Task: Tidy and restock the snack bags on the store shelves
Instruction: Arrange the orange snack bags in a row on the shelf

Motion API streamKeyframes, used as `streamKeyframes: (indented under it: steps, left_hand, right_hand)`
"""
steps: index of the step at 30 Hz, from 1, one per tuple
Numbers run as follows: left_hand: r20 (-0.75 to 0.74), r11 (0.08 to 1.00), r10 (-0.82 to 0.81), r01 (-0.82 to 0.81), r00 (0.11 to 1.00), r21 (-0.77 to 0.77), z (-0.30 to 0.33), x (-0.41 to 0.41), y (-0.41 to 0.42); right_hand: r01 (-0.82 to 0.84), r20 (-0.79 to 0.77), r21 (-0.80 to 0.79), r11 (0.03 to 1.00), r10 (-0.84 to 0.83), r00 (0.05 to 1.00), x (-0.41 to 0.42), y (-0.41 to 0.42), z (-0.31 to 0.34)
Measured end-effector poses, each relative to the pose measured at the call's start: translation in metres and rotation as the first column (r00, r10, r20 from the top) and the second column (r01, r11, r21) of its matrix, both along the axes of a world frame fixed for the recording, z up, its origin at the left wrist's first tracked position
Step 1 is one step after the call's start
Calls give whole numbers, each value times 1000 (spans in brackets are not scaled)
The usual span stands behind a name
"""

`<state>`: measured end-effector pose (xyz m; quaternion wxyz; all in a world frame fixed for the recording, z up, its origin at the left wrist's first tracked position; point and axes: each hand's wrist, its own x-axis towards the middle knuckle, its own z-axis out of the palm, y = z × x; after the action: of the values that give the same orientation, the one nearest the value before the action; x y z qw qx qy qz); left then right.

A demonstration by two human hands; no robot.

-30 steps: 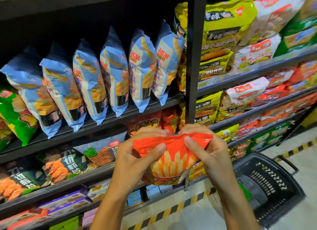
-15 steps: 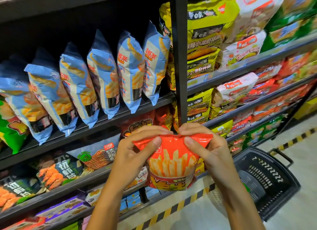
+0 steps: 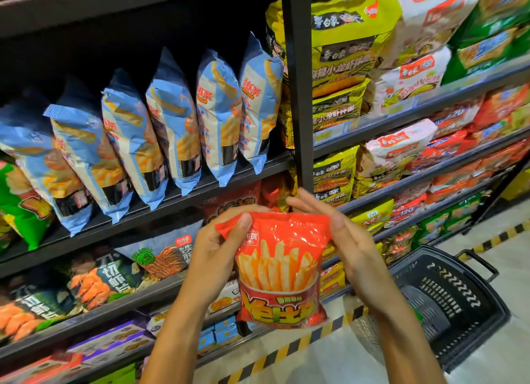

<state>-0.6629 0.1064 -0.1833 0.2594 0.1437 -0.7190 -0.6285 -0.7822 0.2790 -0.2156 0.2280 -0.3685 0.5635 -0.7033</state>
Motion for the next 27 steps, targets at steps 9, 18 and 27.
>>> streamKeyframes:
  steps: [9, 18, 27]
  left_hand:
    - [80, 999, -5, 1, 997, 53, -24, 0, 1]
    - [181, 964, -262, 249, 948, 93, -22, 0, 24]
    - [247, 974, -219, 199, 944, 105, -56, 38, 0]
  right_hand:
    - [72, 150, 100, 992, -86, 985, 3, -3, -16]
    - [38, 613, 122, 992, -106, 783, 3, -11, -28]
    - [92, 576, 42, 995, -99, 811, 6, -17, -32]
